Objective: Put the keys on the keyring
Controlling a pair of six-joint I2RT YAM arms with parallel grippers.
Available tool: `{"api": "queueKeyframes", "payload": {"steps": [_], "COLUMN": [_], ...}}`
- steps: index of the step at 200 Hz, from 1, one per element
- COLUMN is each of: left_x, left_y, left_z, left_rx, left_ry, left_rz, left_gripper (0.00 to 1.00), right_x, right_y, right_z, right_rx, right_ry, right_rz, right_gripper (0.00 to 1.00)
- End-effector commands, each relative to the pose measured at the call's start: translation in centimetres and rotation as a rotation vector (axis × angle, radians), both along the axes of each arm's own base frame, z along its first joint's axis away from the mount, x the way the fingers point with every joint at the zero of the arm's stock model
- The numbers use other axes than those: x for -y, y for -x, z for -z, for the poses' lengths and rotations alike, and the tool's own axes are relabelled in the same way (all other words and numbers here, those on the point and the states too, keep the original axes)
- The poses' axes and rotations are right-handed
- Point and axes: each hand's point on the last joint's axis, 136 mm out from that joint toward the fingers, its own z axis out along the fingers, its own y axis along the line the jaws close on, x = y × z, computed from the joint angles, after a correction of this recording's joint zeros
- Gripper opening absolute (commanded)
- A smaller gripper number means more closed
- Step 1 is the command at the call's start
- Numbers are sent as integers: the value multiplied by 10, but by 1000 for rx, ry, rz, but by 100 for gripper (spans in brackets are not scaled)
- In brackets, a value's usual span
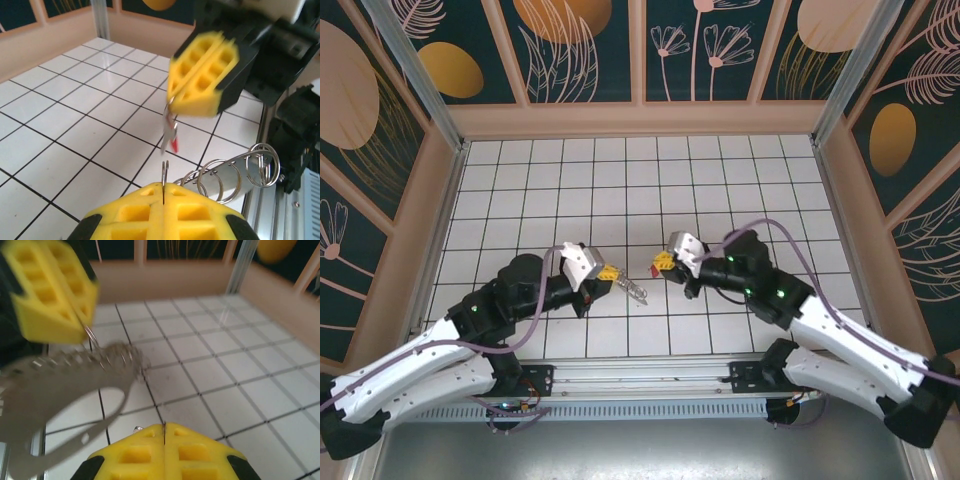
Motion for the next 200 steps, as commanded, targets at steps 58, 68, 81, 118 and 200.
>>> {"api": "queueKeyframes", "payload": {"steps": [58,68,81,118,200], "left_x": [22,22,22,21,16], "left_y": [28,29,30,33,36], "left_z": [-7,-7,-7,-8,-17], "left_rx": [85,93,95,101,128], "left_ry": [-63,-66,-66,-57,-23], "left_rz": [264,270,278,288,284], "left_gripper": [0,0,0,0,0], "right_x": [-10,-11,-12,-18,-24], "right_y": [45,47,50,50,63], "right_z": [-32,-30,-28,-16,-8], "right_rx": [122,119,115,82,83], "right_ry": [-112,-106,-103,-65,-44], "right_rz": [-186,-193,-202,-204,-225], "right_gripper": [0,0,0,0,0]}}
